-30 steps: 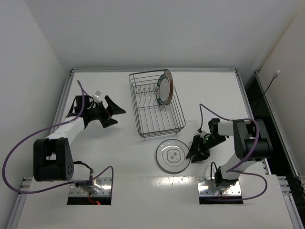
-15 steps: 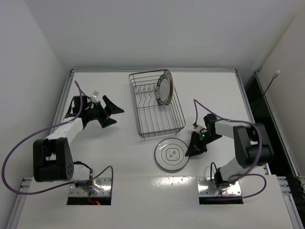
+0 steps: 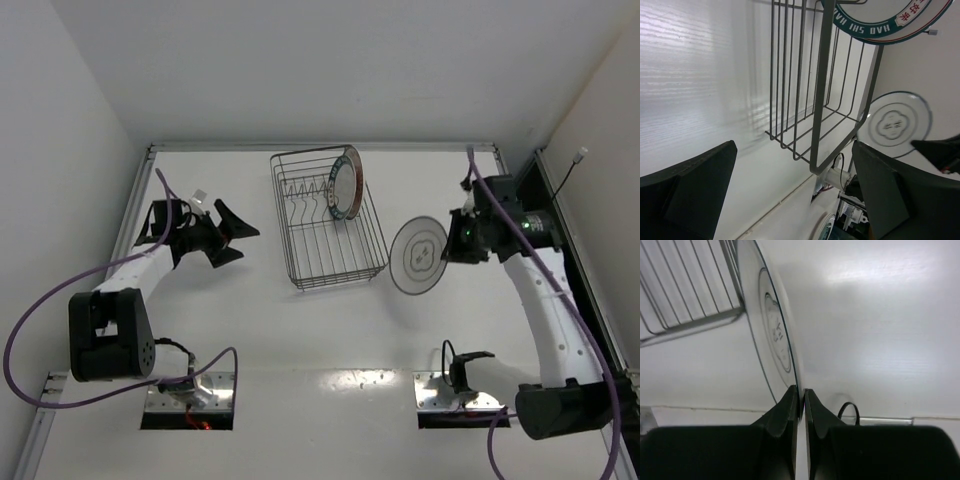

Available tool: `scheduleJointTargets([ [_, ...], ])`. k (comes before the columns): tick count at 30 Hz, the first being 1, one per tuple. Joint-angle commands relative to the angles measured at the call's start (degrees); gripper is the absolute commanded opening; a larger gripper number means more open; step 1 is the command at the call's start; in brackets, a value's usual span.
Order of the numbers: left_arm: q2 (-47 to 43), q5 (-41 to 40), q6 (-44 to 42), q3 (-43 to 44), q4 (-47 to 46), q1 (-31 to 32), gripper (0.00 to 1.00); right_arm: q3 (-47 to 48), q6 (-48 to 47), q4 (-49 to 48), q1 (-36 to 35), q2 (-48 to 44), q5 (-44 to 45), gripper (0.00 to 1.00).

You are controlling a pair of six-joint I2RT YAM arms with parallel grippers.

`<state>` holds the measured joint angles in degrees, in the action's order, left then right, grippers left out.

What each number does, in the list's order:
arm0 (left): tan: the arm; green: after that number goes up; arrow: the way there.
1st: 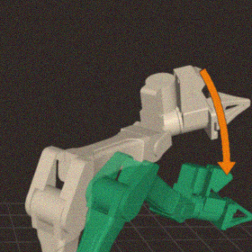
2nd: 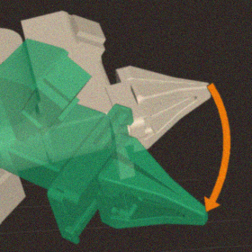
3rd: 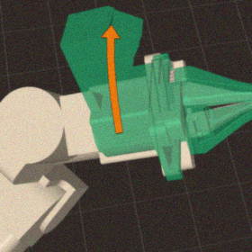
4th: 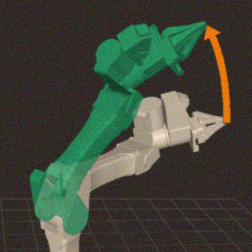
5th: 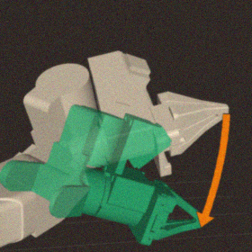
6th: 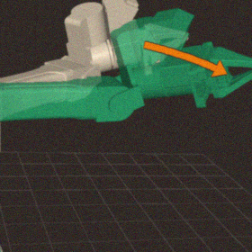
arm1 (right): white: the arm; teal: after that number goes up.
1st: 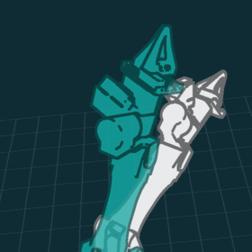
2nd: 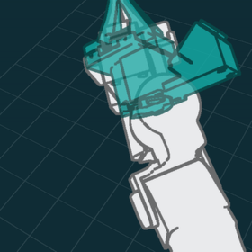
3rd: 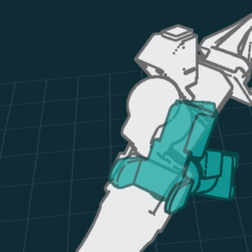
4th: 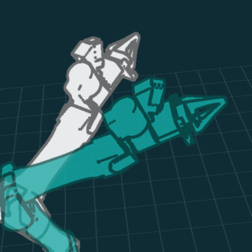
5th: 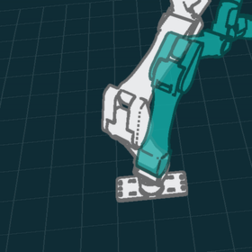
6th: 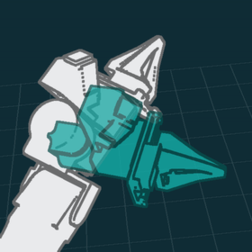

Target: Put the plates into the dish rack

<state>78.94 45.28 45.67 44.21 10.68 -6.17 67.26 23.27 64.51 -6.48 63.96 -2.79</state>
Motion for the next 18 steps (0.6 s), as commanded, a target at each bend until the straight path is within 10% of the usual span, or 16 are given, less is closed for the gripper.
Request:
scheduleJointTargets([
  [1,-0.19,-0.01,-1.19,3.34,0.21,-0.77,1.00,14.27,1.96,3.52,-0.46,1.68,7.79,0.00],
  [18,0.96,-0.54,-4.18,4.92,3.91,-0.77,1.00,41.61,0.73,-17.93,-20.31,30.23,28.70,0.00],
])
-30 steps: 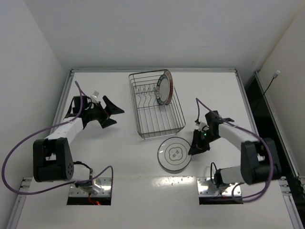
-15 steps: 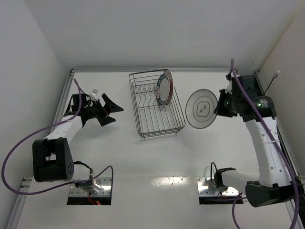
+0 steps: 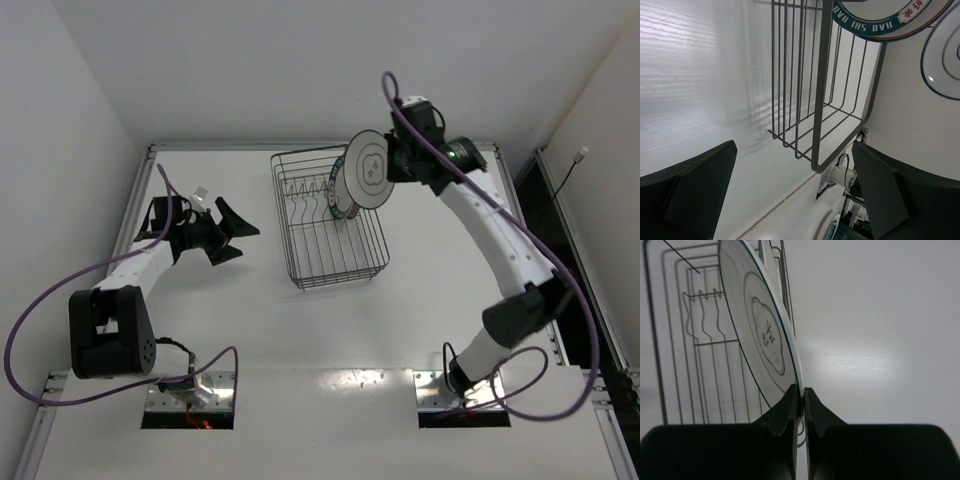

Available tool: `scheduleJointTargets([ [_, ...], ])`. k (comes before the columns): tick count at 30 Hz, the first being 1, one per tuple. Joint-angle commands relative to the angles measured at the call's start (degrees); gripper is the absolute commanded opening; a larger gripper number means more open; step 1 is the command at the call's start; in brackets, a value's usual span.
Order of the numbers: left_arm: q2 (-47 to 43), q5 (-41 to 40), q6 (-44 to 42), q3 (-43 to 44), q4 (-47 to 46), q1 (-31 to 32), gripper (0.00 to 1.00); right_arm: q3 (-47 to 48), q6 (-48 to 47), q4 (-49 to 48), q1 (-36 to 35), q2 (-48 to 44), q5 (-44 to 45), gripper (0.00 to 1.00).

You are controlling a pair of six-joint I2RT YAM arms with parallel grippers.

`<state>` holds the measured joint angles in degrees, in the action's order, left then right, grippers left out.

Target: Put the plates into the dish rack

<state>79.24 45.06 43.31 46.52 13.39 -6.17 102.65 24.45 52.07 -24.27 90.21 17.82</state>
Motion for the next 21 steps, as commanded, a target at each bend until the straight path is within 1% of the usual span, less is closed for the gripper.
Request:
scheduleJointTargets([
  [1,0.65,-0.32,-2.43,2.61,1.81,-1.29,1.00,10.77,-2.02,-4.88,-3.06,6.53,10.37,0.00],
  [2,0.65,-0.84,-2.44,3.22,1.82,-1.30,1.00,12.99,-2.56,-4.27,-3.06,9.08,11.17,0.00],
  [3,0.65,-0.85,-2.44,3.22,1.82,-1.30,1.00,15.10,-2.56,-3.13,-3.76,13.63,12.05,0.00],
  [4,1.26,-0.85,-3.14,3.22,2.51,-1.82,1.00,18.34,-3.35,-3.12,-4.29,15.50,12.84,0.00],
  [6,1.27,-0.85,-3.84,3.75,3.14,-1.82,1.00,21.26,-4.05,-3.99,-4.81,19.36,14.51,0.00],
  [10,1.27,-0.85,-6.21,4.27,6.03,-2.97,1.00,24.95,-4.58,-5.32,-4.82,24.46,15.75,0.00],
  [18,1.27,-0.85,-7.36,4.28,6.65,-4.02,1.00,26.55,-4.58,-5.84,-7.28,33.26,15.75,0.00],
  [21,1.27,-0.85,-7.36,4.28,7.17,-4.02,1.00,28.82,-4.58,-5.23,-7.90,35.72,16.89,0.00],
])
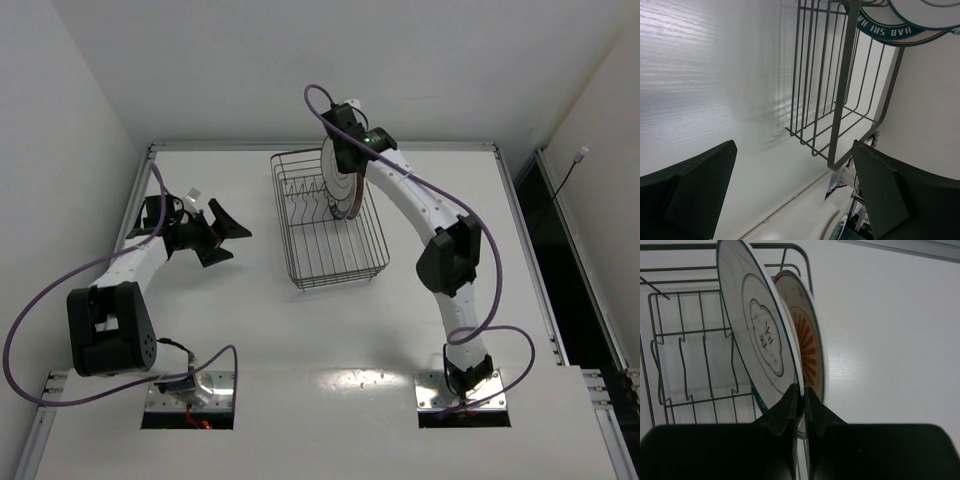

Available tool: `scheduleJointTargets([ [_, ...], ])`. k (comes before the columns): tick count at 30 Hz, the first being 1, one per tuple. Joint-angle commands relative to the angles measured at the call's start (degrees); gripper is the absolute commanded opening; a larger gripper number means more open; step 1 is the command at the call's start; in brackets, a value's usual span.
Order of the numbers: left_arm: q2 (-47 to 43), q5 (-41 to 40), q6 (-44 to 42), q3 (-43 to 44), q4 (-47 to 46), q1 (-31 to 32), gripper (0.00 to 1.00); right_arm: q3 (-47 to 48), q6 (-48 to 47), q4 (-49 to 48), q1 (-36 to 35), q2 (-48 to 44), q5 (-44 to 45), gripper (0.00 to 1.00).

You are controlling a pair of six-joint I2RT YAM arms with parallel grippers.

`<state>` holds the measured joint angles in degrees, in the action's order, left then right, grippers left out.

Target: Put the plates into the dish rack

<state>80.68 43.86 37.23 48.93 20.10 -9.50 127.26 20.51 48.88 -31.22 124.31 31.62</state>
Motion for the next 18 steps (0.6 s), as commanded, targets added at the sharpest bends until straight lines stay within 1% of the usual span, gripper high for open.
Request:
scheduleJointTargets([
  [1,-0.18,0.35,-1.29,1.87,0.47,-0.70,1.00,4.22,-0.65,-1.34,-0.95,3.12,3.10,0.00],
  [4,-0.18,0.35,-1.29,1.87,0.99,-1.22,1.00,4.93,-0.65,-1.33,-2.18,4.71,4.59,0.00],
  [8,-0.18,0.35,-1.29,1.87,1.00,-1.23,1.00,6.15,-0.04,2.78,-2.79,8.04,5.21,0.00],
  [10,-0.18,0.35,-1.81,1.87,1.00,-1.23,1.00,6.16,-0.03,3.58,-3.32,8.75,3.64,0.00],
  [11,-0.18,0.35,-1.81,1.87,1.00,-1.23,1.00,4.68,0.57,3.59,-3.84,8.76,2.58,0.00],
  [14,-0.18,0.35,-1.81,1.87,1.00,-1.23,1.00,1.07,3.64,3.59,-4.46,7.00,-2.42,0.00],
  [15,-0.70,0.35,-1.81,1.87,1.00,-1.23,1.00,-0.86,4.61,3.59,-4.46,6.30,-6.61,0.00],
  [16,-0.70,0.88,-1.81,1.87,1.00,-1.23,1.00,-1.40,5.84,3.59,-4.46,6.29,-9.09,0.02],
  [17,-0.70,0.88,-1.81,1.87,1.00,-1.23,1.00,-1.40,8.12,3.59,-3.94,6.29,-13.81,0.04],
  [18,-0.70,0.88,-1.81,1.87,1.00,-1.23,1.00,-1.40,8.92,4.11,-3.93,6.29,-15.51,0.06],
])
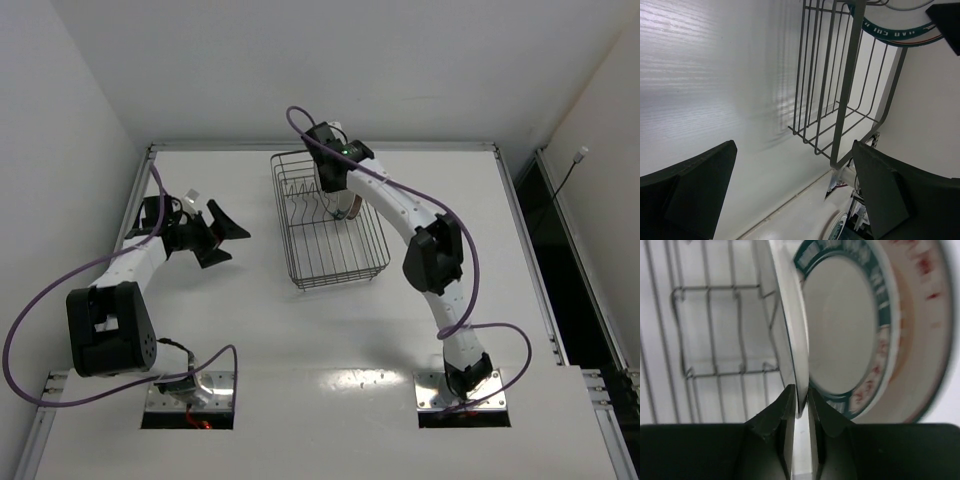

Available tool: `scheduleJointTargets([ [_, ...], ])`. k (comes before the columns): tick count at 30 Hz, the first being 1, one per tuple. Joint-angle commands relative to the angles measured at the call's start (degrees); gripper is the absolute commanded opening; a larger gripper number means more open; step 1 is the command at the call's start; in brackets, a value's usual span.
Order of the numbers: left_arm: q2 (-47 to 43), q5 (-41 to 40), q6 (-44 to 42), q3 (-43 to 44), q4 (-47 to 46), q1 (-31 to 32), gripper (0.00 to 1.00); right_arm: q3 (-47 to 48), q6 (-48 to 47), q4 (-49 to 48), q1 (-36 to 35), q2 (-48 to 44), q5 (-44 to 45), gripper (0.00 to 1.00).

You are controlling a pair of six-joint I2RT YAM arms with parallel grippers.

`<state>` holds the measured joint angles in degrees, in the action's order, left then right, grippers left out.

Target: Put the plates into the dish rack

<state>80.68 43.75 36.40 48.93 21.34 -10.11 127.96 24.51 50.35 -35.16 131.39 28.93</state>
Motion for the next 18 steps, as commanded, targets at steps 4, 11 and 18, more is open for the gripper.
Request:
scheduleJointTargets([
  [4,-0.70,2.13,-0.37,2.48,-0.78,-0.61,1.00,-1.57,5.55,4.06,0.00,-3.24,-14.69,0.34],
  [11,-1.41,2.65,-0.98,3.19,0.01,-1.14,1.00,1.92,2.83,9.40,3.51,-14.67,-18.98,0.88],
  [18,-0.27,3.27,-2.03,6.70,0.54,-1.67,1.00,-17.43,-1.65,13.32,7.82,-38.01,-24.17,0.95],
])
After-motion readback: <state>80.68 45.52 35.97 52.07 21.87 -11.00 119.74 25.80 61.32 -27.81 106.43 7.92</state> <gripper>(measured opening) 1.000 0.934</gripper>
